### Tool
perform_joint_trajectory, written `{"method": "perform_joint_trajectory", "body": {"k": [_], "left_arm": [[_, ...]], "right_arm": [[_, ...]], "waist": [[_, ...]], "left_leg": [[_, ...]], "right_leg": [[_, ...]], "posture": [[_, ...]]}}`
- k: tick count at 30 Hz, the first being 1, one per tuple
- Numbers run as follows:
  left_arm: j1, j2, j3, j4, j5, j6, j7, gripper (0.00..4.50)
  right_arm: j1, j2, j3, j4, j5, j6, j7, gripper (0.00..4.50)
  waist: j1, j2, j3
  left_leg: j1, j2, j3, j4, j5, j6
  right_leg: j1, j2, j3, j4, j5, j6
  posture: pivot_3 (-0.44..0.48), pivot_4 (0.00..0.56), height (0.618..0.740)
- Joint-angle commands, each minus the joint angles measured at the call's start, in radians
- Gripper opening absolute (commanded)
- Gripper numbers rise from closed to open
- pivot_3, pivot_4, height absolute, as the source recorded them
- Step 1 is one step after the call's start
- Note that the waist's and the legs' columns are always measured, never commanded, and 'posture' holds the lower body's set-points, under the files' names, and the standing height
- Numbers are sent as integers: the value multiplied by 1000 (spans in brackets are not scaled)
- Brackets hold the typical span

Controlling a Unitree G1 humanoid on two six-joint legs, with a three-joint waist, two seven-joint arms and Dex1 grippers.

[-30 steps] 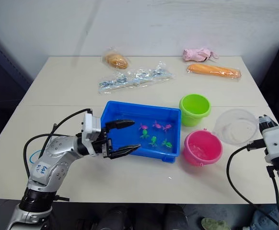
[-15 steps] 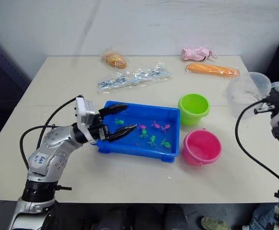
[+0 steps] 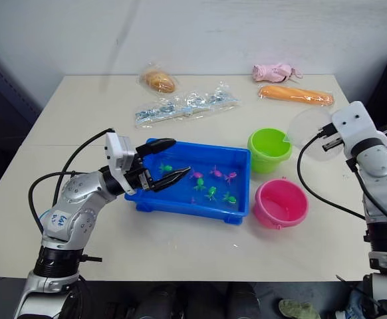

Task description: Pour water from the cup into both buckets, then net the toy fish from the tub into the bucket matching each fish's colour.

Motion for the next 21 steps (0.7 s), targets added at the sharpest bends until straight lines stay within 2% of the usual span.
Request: {"method": "perform_joint_trajectory", "body": {"k": [1,21], "left_arm": [[1,-6,2,-25,9,-27,9,4500],[25,-13,-12,-49,22,-36,31,4500]], "right_arm": [[-62,-51,35,23,-114,-132,-65,29],[-155,-66,161,107,-410,-294,-209,29]], "waist": [[-1,0,0],[-4,0,0]], "left_leg": [[0,0,0,0,0,0],[0,1,-1,2,0,0]], "right_leg": [[0,0,0,0,0,0],[0,0,0,1,0,0]], "posture": [[0,150,740],[0,150,740]]}}
